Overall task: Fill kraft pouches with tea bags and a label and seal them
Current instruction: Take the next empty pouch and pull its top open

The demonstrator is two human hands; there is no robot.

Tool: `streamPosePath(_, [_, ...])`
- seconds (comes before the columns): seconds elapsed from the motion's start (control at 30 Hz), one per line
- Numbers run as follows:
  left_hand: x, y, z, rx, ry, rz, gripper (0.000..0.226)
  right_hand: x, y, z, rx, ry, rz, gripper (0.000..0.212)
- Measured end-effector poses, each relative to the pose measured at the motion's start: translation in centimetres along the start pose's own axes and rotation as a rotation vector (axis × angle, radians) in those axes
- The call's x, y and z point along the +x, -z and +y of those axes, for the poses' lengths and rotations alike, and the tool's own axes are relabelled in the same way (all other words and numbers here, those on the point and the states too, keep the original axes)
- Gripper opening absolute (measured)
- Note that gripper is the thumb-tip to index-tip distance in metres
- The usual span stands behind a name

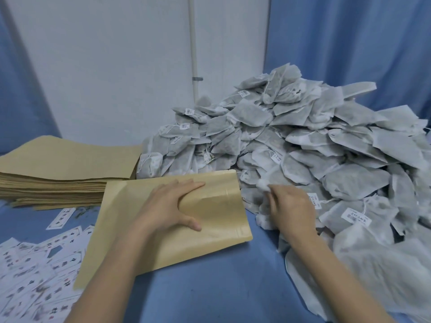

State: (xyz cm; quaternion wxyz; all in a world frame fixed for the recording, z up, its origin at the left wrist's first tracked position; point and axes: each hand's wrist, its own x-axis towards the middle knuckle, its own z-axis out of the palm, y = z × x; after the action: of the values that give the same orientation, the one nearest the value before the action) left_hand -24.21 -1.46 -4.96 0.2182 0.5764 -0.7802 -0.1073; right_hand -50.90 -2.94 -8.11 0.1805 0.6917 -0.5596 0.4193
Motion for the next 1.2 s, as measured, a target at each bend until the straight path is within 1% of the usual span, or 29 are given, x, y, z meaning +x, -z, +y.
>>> streamPosePath(0.03, [0.0, 0.0, 0.0, -0.002, 0.001, 0.001, 0.102, 0.3, 0.5, -0.4, 0.105, -0.083, 0.020, 0.009])
streamPosePath(0.1, [-0.1, 0.3, -0.1, -0.008, 0.007, 0.015, 0.101, 0.9, 1.2, -0.5, 0.346, -0.289, 0.024, 0.011])
streamPosePath(0.2, [-0.5, 0.7, -0.1, -0.070, 0.011, 0.070, 0.099, 2.0, 2.0, 0.0, 0.776, -0.580, 0.101, 0.014])
streamPosePath(0.27, [-0.7, 0.9, 0.0, -0.117, 0.007, 0.102, 0.098, 2.1, 2.0, 0.2, 1.023, -0.706, 0.072, 0.013])
streamPosePath(0.3, [-0.8, 0.9, 0.1, -0.135, -0.002, 0.108, 0.098, 1.9, 1.8, 0.1, 1.063, -0.732, 0.041, 0.011])
streamPosePath(0.4, [-1.2, 1.0, 0.3, -0.185, -0.031, 0.080, 0.098, 1.1, 0.7, -0.9, 1.061, -0.750, -0.030, 0.013])
streamPosePath(0.47, [-1.5, 1.0, 0.2, -0.210, -0.059, 0.061, 0.099, 0.8, 0.2, -2.0, 1.146, -0.766, -0.075, 0.014])
streamPosePath(0.53, [-1.7, 1.1, 0.2, -0.221, -0.089, 0.055, 0.099, 0.6, 0.0, -3.1, 1.187, -0.702, -0.146, 0.017])
streamPosePath(0.57, [-1.7, 1.1, 0.2, -0.227, -0.097, 0.058, 0.098, 0.5, 0.0, -3.5, 1.149, -0.629, -0.193, 0.017])
streamPosePath(0.63, [-1.8, 1.3, 0.1, -0.244, -0.098, 0.067, 0.096, 0.4, 0.1, -3.8, 0.961, -0.413, -0.325, 0.013])
streamPosePath(0.7, [-1.8, 1.3, 0.1, -0.214, -0.079, 0.062, 0.097, 0.3, -0.1, -3.6, 0.735, -0.157, -0.521, 0.018])
streamPosePath(0.73, [-1.8, 1.3, 0.0, -0.184, -0.061, 0.056, 0.098, 0.3, -0.3, -3.4, 0.665, -0.062, -0.596, 0.015])
streamPosePath(0.77, [-1.8, 1.3, -0.1, -0.168, -0.044, 0.055, 0.098, 0.4, -0.4, -3.1, 0.607, -0.013, -0.611, 0.015])
streamPosePath(0.83, [-1.8, 1.2, -0.3, -0.164, -0.027, 0.052, 0.097, 0.4, -0.7, -1.9, 0.465, -0.020, -0.499, 0.021])
streamPosePath(0.87, [-1.8, 1.1, -0.3, -0.156, -0.026, 0.048, 0.097, 0.4, -0.8, -1.1, 0.335, -0.017, -0.478, 0.029])
streamPosePath(0.9, [-1.7, 1.1, -0.4, -0.146, -0.029, 0.046, 0.097, 0.1, -0.9, -0.2, 0.176, -0.007, -0.536, 0.038])
streamPosePath(0.97, [-1.6, 0.9, -0.4, -0.136, -0.034, 0.040, 0.097, -0.3, -1.3, 1.1, -0.124, 0.028, -0.736, 0.054])
streamPosePath(1.0, [-1.6, 0.9, -0.4, -0.133, -0.035, 0.038, 0.097, -0.5, -1.5, 1.3, -0.214, 0.047, -0.806, 0.055])
streamPosePath(1.03, [-1.5, 0.8, -0.5, -0.131, -0.035, 0.037, 0.098, -0.7, -1.6, 1.3, -0.263, 0.072, -0.833, 0.052])
streamPosePath(1.07, [-1.5, 0.8, -0.5, -0.131, -0.036, 0.037, 0.098, -0.6, -1.7, 1.2, -0.292, 0.107, -0.816, 0.044])
streamPosePath(1.13, [-1.5, 0.8, -0.6, -0.137, -0.037, 0.036, 0.098, -0.2, -1.5, 1.0, -0.288, 0.164, -0.700, 0.025])
streamPosePath(1.17, [-1.5, 0.7, -0.6, -0.140, -0.036, 0.037, 0.098, 0.2, -1.3, 1.1, -0.199, 0.127, -0.603, 0.016])
streamPosePath(1.2, [-1.5, 0.8, -0.7, -0.142, -0.032, 0.039, 0.099, 0.5, -1.0, 1.1, -0.070, 0.040, -0.498, 0.015])
